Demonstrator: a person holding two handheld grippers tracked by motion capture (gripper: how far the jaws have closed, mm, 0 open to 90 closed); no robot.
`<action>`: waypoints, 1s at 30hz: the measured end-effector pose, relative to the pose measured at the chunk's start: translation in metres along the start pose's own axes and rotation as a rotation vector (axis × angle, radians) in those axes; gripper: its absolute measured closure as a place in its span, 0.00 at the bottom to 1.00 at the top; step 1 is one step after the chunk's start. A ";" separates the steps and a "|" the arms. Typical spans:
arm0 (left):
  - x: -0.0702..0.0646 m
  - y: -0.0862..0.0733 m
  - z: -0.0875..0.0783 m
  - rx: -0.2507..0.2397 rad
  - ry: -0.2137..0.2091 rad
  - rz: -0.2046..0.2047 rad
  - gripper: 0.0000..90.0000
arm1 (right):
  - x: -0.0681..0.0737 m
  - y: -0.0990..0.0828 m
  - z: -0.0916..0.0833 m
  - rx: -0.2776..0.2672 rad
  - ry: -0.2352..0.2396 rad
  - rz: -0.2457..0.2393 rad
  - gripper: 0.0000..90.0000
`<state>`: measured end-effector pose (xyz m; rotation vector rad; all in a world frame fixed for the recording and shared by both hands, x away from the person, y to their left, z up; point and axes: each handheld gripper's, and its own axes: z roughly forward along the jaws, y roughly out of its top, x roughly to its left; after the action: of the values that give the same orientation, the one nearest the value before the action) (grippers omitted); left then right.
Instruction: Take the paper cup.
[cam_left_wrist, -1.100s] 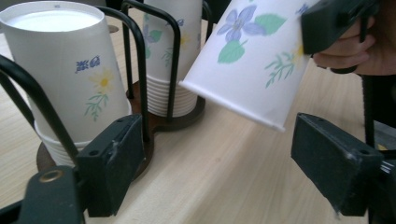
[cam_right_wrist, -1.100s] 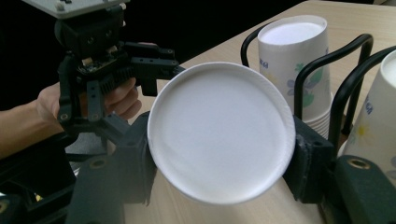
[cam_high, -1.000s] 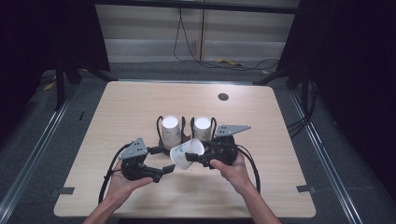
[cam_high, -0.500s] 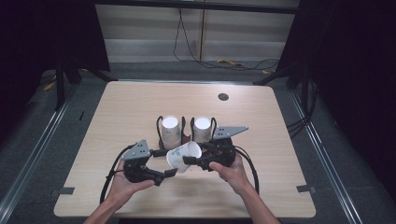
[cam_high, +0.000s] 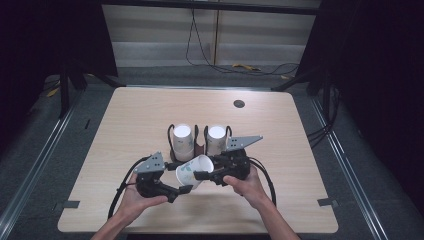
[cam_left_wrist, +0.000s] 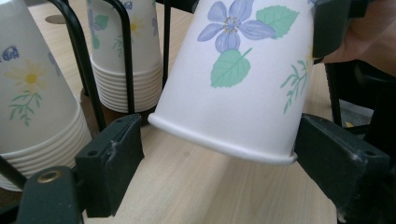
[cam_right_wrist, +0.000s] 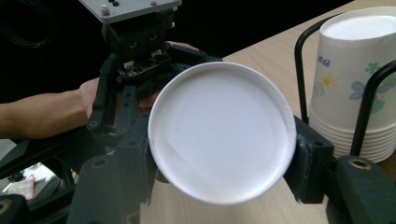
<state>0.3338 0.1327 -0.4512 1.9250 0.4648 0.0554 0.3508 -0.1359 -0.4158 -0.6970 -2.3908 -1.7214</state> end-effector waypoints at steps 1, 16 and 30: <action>0.000 0.000 0.001 -0.001 -0.004 0.002 0.17 | 0.000 0.000 0.001 0.008 0.006 -0.004 0.42; -0.002 -0.001 0.005 0.005 -0.044 0.031 0.22 | 0.004 0.001 0.006 0.041 0.024 -0.021 0.42; -0.001 -0.004 0.003 -0.064 -0.047 0.008 0.23 | 0.002 0.001 0.005 0.012 0.031 0.003 0.42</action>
<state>0.3326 0.1311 -0.4561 1.8614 0.4195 0.0298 0.3503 -0.1302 -0.4161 -0.6661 -2.3764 -1.7024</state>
